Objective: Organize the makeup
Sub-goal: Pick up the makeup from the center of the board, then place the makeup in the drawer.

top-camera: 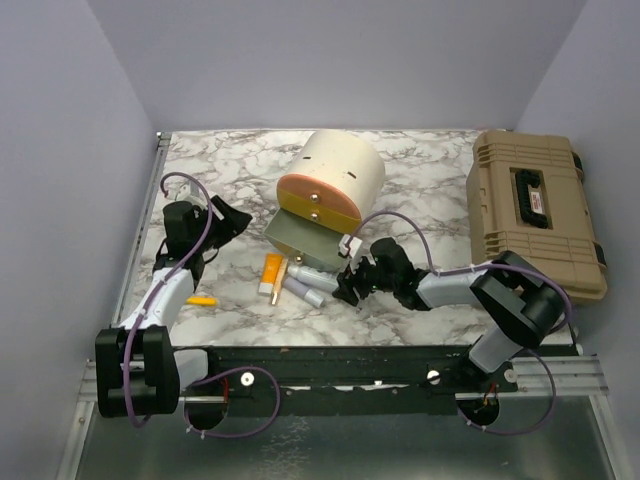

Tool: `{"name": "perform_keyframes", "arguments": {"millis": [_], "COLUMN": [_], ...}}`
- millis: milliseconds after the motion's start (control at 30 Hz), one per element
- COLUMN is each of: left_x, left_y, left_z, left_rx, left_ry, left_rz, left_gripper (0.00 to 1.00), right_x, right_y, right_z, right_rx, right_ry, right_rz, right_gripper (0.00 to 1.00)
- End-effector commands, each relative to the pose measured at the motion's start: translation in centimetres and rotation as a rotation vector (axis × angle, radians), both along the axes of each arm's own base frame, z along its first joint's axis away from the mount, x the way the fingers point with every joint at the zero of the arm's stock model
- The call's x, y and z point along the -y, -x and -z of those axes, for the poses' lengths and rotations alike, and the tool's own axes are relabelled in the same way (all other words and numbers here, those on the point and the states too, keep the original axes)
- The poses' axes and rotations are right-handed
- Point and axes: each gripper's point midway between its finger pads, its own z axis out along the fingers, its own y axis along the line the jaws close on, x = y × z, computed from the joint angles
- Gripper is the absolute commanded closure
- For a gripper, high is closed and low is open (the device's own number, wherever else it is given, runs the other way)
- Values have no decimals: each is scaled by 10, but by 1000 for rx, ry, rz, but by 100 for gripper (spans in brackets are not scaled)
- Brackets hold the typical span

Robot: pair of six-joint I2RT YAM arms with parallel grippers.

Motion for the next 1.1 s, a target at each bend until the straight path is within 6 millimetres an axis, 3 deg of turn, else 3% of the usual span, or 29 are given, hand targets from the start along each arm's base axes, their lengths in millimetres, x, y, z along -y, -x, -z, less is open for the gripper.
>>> {"name": "perform_keyframes", "arguments": {"millis": [0,133,200,267,433,533,767,967,1067], "left_x": [-3,-2,-2,-3,-3,-3,-4,-4,-4], "left_y": [10,13,15,16,18,19,20,19,20], "left_z": [8,13,15,17,21,23,25,28,30], "left_rx": [-17,-29,-34,-36,-45,-48,-55,-68,-73], "left_ry": [-26,-21,-26,-30,-33,-34,-40,-32,-38], "left_rz": [-15,-9,-8,-9,-10,-9,-13,-16,-14], "left_gripper": [32,32,32,32,32,32,32,32,32], "right_x": [1,0,-1,-2,-5,-7,-7,-9,-17], "right_y": [-4,-4,-2,1,14,23,40,37,21], "right_z": [9,7,8,8,-7,-26,-72,-115,-141], "right_rx": [57,64,51,41,45,59,43,60,33], "right_ry": [24,9,20,25,10,-17,-49,-113,-167], "right_rz": [-6,0,-8,-14,-33,-45,-62,-31,72], "right_gripper": [42,50,62,66,78,86,94,99,99]}}
